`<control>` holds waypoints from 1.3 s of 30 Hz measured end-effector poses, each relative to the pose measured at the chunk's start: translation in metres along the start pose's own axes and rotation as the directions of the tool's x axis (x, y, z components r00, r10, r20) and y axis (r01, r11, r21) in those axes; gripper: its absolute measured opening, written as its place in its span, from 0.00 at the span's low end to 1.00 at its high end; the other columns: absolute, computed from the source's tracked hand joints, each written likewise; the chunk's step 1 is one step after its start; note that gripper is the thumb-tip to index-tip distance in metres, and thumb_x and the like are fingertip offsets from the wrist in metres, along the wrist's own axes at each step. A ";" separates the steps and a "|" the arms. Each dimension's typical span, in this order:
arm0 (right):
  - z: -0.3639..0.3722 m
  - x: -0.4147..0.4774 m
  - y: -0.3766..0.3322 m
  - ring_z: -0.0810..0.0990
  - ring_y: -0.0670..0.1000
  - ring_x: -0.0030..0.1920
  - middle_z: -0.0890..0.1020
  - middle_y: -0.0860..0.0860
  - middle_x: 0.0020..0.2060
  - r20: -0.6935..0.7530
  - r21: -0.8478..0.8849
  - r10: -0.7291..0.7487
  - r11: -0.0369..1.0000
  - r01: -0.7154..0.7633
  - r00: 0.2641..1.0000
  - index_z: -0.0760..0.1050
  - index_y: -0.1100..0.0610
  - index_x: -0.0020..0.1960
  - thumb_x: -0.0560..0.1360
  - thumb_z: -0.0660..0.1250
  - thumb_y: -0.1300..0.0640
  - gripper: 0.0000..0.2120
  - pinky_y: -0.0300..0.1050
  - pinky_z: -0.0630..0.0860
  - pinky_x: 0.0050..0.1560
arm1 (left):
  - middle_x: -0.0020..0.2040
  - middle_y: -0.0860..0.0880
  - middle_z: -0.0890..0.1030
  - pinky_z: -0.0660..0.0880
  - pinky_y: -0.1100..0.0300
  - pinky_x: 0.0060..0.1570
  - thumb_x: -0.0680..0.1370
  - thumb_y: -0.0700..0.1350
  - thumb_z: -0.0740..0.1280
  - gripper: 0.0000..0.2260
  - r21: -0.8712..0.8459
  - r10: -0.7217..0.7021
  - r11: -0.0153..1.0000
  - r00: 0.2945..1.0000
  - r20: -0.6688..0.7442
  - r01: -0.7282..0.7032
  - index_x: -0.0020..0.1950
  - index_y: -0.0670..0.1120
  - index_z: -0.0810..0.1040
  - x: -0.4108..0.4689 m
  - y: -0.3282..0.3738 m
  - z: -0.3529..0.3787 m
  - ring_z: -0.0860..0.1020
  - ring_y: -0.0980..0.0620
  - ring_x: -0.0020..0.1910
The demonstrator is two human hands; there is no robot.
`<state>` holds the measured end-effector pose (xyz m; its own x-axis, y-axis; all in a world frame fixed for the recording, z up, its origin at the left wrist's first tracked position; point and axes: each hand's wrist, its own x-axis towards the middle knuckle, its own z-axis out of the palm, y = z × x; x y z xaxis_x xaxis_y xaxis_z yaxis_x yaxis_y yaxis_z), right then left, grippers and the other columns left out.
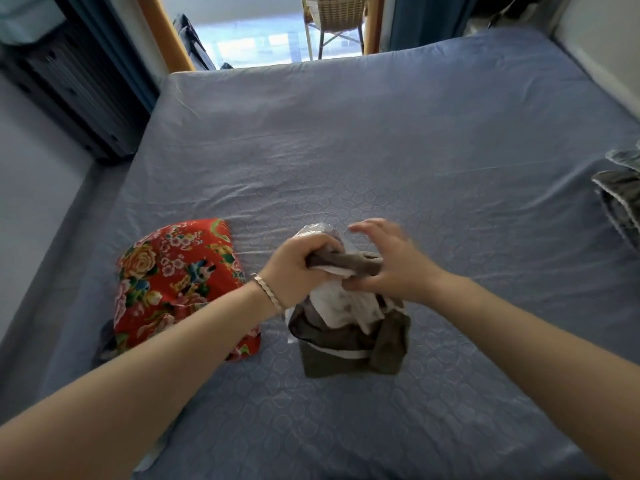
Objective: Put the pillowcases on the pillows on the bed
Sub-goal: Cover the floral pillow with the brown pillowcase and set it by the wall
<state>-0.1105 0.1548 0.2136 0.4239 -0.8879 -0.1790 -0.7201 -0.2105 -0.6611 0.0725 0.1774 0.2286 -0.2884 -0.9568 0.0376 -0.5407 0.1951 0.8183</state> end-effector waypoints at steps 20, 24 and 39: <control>-0.024 0.034 -0.064 0.79 0.49 0.40 0.84 0.53 0.38 -0.100 0.691 0.151 0.721 -0.041 0.983 0.80 0.55 0.39 0.76 0.58 0.66 0.16 0.48 0.77 0.52 | 0.49 0.47 0.78 0.76 0.62 0.43 0.74 0.40 0.68 0.13 -0.287 -0.684 0.697 0.729 0.011 0.657 0.57 0.41 0.72 0.013 -0.063 0.020 0.76 0.51 0.46; -0.028 0.026 -0.064 0.79 0.40 0.34 0.82 0.43 0.30 -0.148 0.722 0.130 0.692 0.017 0.980 0.80 0.51 0.33 0.75 0.56 0.70 0.22 0.35 0.75 0.44 | 0.44 0.45 0.75 0.66 0.63 0.42 0.76 0.38 0.63 0.03 -0.037 -0.684 0.721 0.701 -0.201 0.692 0.49 0.43 0.75 0.024 -0.071 0.033 0.72 0.51 0.46; 0.032 0.025 -0.002 0.49 0.51 0.73 0.53 0.49 0.72 0.030 0.002 0.072 0.997 -0.072 0.997 0.57 0.44 0.72 0.65 0.75 0.48 0.42 0.53 0.50 0.73 | 0.48 0.43 0.80 0.76 0.56 0.54 0.71 0.44 0.70 0.08 -0.333 -0.696 0.610 0.687 0.209 0.719 0.49 0.45 0.78 -0.018 -0.020 -0.017 0.78 0.46 0.48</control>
<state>-0.0807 0.1456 0.1872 0.3876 -0.8878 -0.2482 -0.7476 -0.1453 -0.6480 0.1013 0.1871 0.2214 0.0128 -0.7481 -0.6635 -0.2743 -0.6407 0.7171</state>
